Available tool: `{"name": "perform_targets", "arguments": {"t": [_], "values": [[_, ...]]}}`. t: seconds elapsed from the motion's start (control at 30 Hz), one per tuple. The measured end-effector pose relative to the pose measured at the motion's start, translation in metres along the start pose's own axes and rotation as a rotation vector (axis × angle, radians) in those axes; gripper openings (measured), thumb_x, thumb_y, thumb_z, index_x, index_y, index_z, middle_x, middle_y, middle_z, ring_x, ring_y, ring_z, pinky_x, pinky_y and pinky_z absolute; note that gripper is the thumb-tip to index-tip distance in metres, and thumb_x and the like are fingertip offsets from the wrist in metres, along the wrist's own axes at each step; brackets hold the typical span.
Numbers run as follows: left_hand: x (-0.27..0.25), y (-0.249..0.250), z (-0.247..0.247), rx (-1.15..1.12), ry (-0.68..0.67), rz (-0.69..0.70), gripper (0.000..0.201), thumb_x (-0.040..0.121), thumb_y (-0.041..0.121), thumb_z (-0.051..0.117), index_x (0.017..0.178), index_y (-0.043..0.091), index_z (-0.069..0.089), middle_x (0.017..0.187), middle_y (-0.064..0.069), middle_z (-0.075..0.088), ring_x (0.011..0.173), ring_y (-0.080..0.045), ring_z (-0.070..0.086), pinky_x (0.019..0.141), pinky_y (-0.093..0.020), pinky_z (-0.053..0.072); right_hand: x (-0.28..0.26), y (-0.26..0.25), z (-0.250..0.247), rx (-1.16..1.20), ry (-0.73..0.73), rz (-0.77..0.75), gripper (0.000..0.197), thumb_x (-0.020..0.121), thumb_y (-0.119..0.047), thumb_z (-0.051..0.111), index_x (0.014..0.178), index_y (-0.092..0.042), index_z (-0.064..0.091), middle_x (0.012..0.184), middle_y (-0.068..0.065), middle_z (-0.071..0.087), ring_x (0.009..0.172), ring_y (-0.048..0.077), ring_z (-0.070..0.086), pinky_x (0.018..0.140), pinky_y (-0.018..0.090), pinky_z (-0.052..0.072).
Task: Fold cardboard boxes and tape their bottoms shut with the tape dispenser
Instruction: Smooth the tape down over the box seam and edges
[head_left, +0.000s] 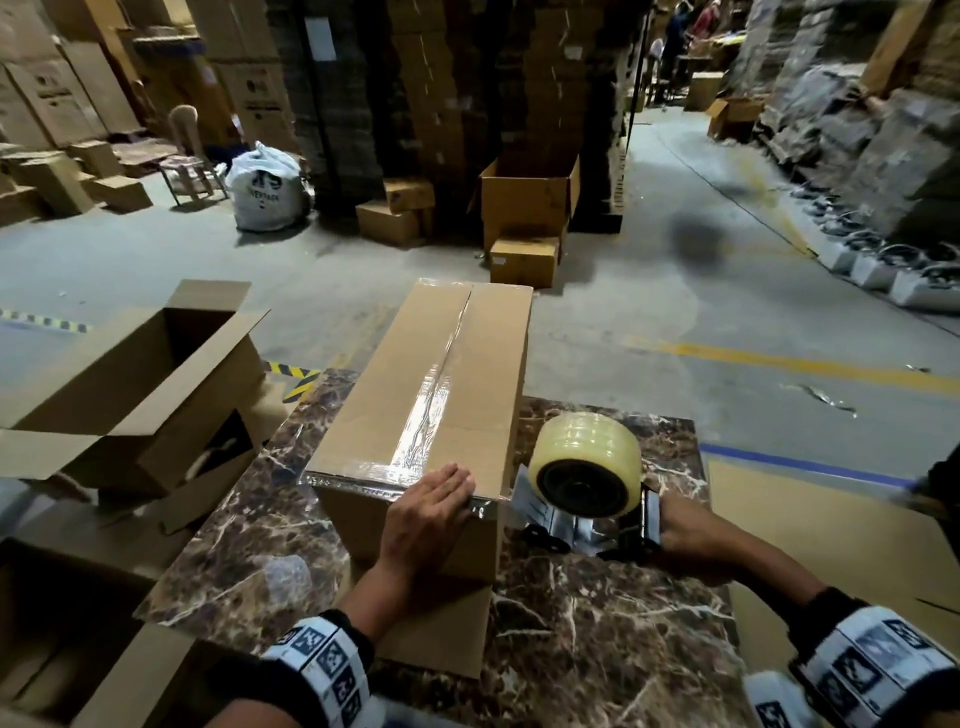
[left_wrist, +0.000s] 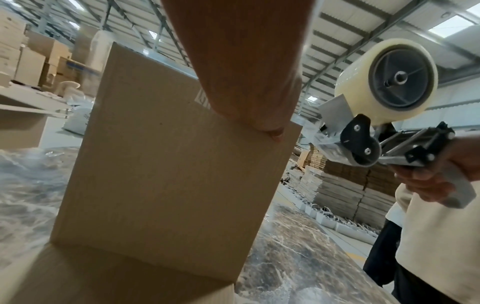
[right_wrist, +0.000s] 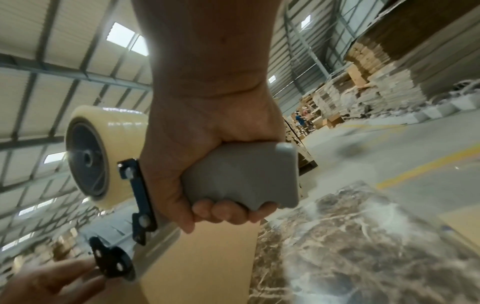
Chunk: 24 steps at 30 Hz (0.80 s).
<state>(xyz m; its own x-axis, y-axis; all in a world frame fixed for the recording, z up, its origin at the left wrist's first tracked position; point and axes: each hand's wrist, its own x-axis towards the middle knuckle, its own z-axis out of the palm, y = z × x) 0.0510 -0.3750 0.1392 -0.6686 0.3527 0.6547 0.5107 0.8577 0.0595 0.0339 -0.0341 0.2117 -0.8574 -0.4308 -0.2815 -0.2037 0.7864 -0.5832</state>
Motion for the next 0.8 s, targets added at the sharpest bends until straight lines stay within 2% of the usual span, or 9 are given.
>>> {"name": "perform_targets", "arguments": {"t": [0.07,0.13,0.2,0.27,0.37,0.47,0.53,0.63,0.8], "values": [[-0.003,0.003,0.003,-0.023,0.001,-0.018,0.054,0.106,0.039,0.031,0.107,0.009,0.076,0.115,-0.007,0.072,0.110,-0.024,0.067,0.089,-0.038,0.057,0.004,-0.022,0.009,-0.029,-0.059,-0.035,0.036,0.081,-0.050,0.074,0.111,-0.050,0.055,0.104,-0.027,0.062,0.088,0.004,0.058,0.069,0.011,0.042],[-0.006,0.000,0.003,-0.055,0.007,-0.059,0.052,0.105,0.038,0.033,0.109,0.007,0.075,0.117,-0.009,0.071,0.112,-0.025,0.066,0.093,-0.041,0.055,0.017,-0.032,0.028,0.022,-0.082,-0.066,0.048,0.083,-0.041,0.073,0.126,-0.048,0.053,0.117,-0.022,0.064,0.095,0.005,0.060,0.074,0.013,0.043],[-0.008,-0.006,0.003,-0.074,-0.008,-0.095,0.043,0.102,0.036,0.042,0.113,0.007,0.073,0.119,-0.009,0.070,0.115,-0.026,0.065,0.095,-0.043,0.054,0.026,-0.031,0.045,0.191,-0.066,-0.002,0.046,0.073,-0.033,0.075,0.113,-0.049,0.060,0.104,-0.018,0.070,0.088,0.010,0.066,0.074,0.028,0.056],[-0.006,-0.010,0.003,-0.059,-0.025,-0.096,0.036,0.092,0.028,0.053,0.113,0.007,0.073,0.119,-0.009,0.070,0.114,-0.026,0.065,0.093,-0.042,0.056,0.026,-0.033,0.045,0.314,-0.088,0.119,0.027,0.068,-0.015,0.072,0.091,-0.028,0.069,0.084,0.001,0.072,0.074,0.020,0.065,0.065,0.037,0.056],[-0.004,-0.009,0.002,-0.053,-0.055,-0.107,0.036,0.087,0.024,0.054,0.113,0.008,0.073,0.119,-0.008,0.070,0.113,-0.024,0.066,0.092,-0.041,0.056,0.022,-0.027,0.048,0.411,-0.186,0.236,0.012,0.076,0.002,0.066,0.075,-0.008,0.060,0.063,0.012,0.060,0.053,0.023,0.055,0.051,0.033,0.048],[-0.004,-0.007,0.001,-0.048,-0.085,-0.143,0.033,0.084,0.018,0.065,0.115,0.010,0.072,0.121,-0.007,0.069,0.115,-0.022,0.065,0.093,-0.041,0.056,0.022,-0.016,0.058,0.482,-0.173,0.292,0.011,0.074,-0.002,0.067,0.081,-0.002,0.058,0.066,0.015,0.059,0.057,0.023,0.054,0.054,0.033,0.047],[-0.003,-0.007,-0.001,-0.048,-0.077,-0.159,0.037,0.077,0.011,0.075,0.113,0.009,0.073,0.119,-0.007,0.070,0.114,-0.023,0.065,0.092,-0.041,0.056,0.022,-0.007,0.064,0.491,-0.163,0.276,0.024,0.067,-0.008,0.068,0.087,0.002,0.060,0.073,0.020,0.062,0.061,0.022,0.055,0.056,0.034,0.048],[-0.002,-0.003,-0.003,-0.039,-0.092,-0.170,0.045,0.070,0.004,0.084,0.113,0.009,0.073,0.120,-0.008,0.069,0.113,-0.023,0.066,0.093,-0.041,0.055,0.012,0.014,0.071,0.482,-0.187,0.328,0.008,0.077,-0.003,0.064,0.077,-0.008,0.058,0.065,0.010,0.056,0.053,0.017,0.050,0.049,0.026,0.043],[-0.004,-0.005,0.000,-0.046,-0.084,-0.177,0.043,0.073,0.007,0.083,0.114,0.008,0.072,0.122,-0.008,0.068,0.116,-0.022,0.064,0.095,-0.041,0.054,0.002,0.045,0.102,0.599,-0.188,0.468,0.018,0.083,-0.008,0.065,0.066,-0.012,0.062,0.064,0.004,0.062,0.052,0.012,0.056,0.056,0.024,0.048]]}}
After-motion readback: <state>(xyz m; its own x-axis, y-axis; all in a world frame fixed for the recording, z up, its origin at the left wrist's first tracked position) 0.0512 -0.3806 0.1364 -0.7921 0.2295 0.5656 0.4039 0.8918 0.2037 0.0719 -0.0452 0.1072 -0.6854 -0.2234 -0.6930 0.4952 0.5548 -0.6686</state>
